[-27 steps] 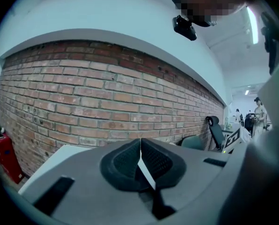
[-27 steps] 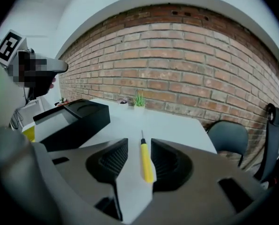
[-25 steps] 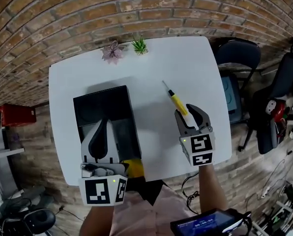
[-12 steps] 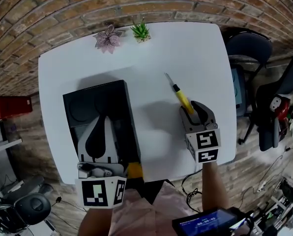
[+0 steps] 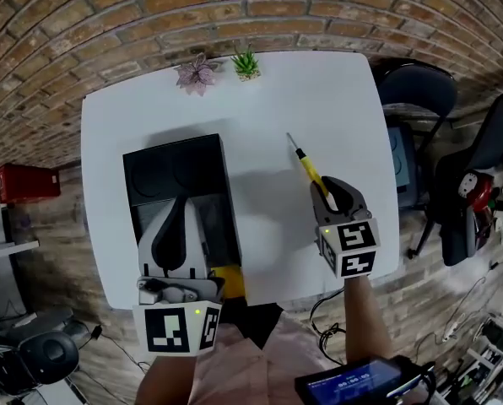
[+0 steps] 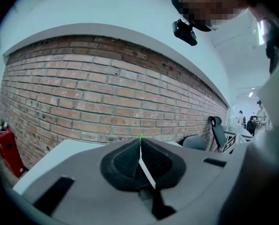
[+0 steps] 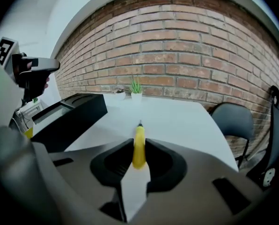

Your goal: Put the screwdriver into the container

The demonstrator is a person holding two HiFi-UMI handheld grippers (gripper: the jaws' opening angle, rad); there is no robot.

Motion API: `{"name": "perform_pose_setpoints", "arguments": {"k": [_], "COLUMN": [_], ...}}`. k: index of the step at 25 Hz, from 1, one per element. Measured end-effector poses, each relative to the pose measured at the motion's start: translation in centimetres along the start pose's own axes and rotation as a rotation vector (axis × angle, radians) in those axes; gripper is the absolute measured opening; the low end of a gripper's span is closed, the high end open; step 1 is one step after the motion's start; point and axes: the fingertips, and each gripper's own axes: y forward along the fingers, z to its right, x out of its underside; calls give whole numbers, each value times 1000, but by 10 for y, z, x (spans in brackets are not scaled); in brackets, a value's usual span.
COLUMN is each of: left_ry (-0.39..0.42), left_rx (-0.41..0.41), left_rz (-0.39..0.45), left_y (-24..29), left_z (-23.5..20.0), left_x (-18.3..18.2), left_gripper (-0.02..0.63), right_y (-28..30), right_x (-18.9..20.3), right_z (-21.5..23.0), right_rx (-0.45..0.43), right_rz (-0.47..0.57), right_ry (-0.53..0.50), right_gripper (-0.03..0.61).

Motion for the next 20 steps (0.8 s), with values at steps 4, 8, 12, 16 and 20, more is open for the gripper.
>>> {"name": "perform_pose_setpoints", "arguments": {"k": [4, 8, 12, 16, 20], "left_ry": [13, 23, 34, 50, 56], "left_rx": [-10, -19, -30, -48, -79], "left_rz": [67, 128, 185, 224, 263], "left_y": [-26, -61, -94, -128, -163], "left_z": [7, 17, 21, 24, 24], "left_x": [-21, -44, -64, -75, -84], "left_gripper": [14, 14, 14, 14, 14], "right_y": [-29, -70, -110, -149, -183], "right_x": [-29, -53, -78, -98, -116], "right_z": [-11, -25, -43, -66, -95], "right_rx": [2, 6, 9, -4, -43], "right_rz": [89, 170, 255, 337, 411], "right_ry": [-26, -60, -95, -137, -182], "right_gripper": [78, 78, 78, 78, 77]}}
